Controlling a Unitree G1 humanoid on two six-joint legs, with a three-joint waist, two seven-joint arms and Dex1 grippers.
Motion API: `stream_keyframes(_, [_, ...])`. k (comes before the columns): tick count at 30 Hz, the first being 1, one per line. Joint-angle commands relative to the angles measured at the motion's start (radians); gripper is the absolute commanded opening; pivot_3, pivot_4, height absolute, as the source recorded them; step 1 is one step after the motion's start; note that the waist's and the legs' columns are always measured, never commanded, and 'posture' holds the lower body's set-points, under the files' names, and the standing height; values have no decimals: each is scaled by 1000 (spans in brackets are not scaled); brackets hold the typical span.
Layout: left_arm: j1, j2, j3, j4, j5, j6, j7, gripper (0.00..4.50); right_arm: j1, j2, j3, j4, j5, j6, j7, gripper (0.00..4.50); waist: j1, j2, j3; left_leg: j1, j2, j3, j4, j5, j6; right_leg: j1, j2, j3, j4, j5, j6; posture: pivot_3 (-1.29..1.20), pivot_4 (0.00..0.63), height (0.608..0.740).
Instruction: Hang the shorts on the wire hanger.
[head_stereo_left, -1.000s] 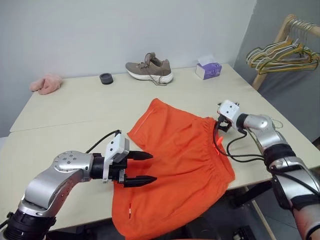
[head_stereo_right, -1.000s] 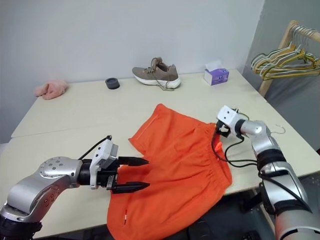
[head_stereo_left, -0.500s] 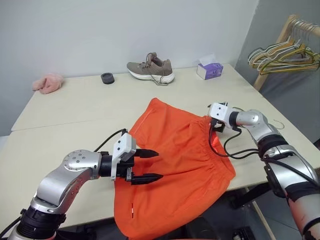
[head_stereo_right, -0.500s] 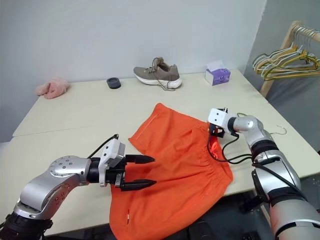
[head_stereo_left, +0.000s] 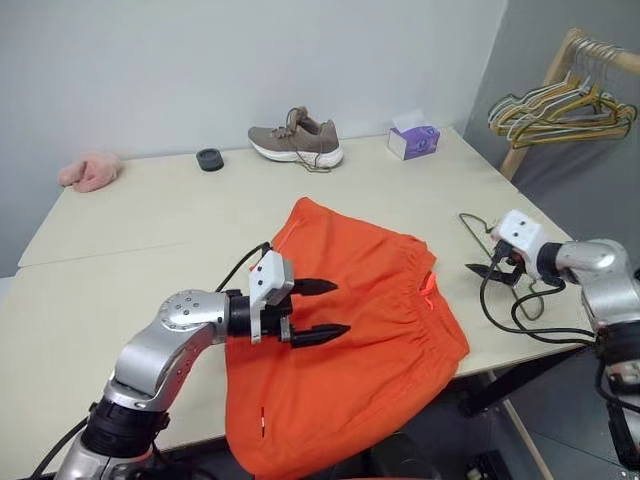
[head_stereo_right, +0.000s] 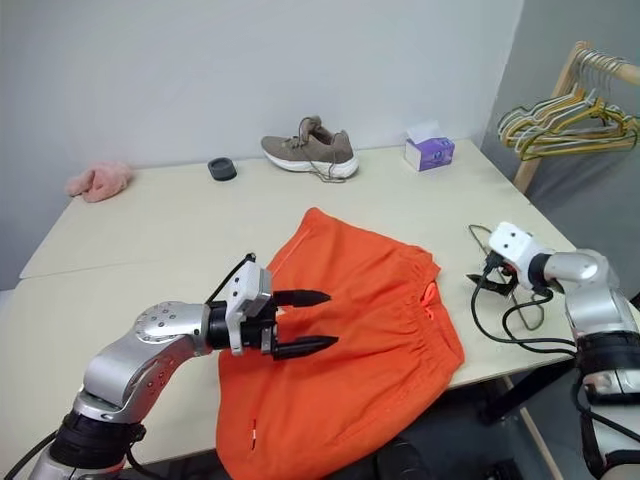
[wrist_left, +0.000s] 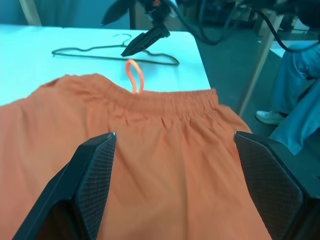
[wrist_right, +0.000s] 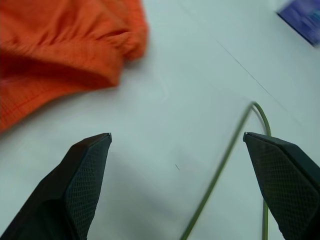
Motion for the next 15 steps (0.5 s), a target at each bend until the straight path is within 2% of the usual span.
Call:
stream_keyframes(1, [-44,-20,-10,-7,11,-2,21,3973,9,44,-102,-23,26,192,-191,4500,-1,0,0,0,0,0,0,0,0,0,0,0,0,0,0,-261,41,740])
stream_keyframes(5, [-70,-28,-17,5,16,-2,17,3973,-64,91,-121,110,21,228,-343,4500,-20,0,0,0,-1,3,0,0,0,-1,0,5,0,1,1,-273,42,740])
stream_keyframes(8, [-75,-27,-19,8,16,-3,17,3973,-90,89,-91,182,20,205,-354,4500,-31,1,0,1,-1,4,0,0,0,-1,1,6,-1,0,3,-272,42,740])
stream_keyframes(12, [-73,-24,-14,-10,10,9,30,3973,-194,91,-73,414,15,167,-397,4500,-47,0,0,1,-1,5,-1,0,0,-1,1,6,-2,-1,4,-254,38,740])
stream_keyframes(15, [-70,-24,-12,-17,9,15,35,3973,-229,79,-41,510,3,134,-383,4500,-47,0,0,1,-1,4,-1,0,0,-1,1,6,-2,-1,4,-247,37,740])
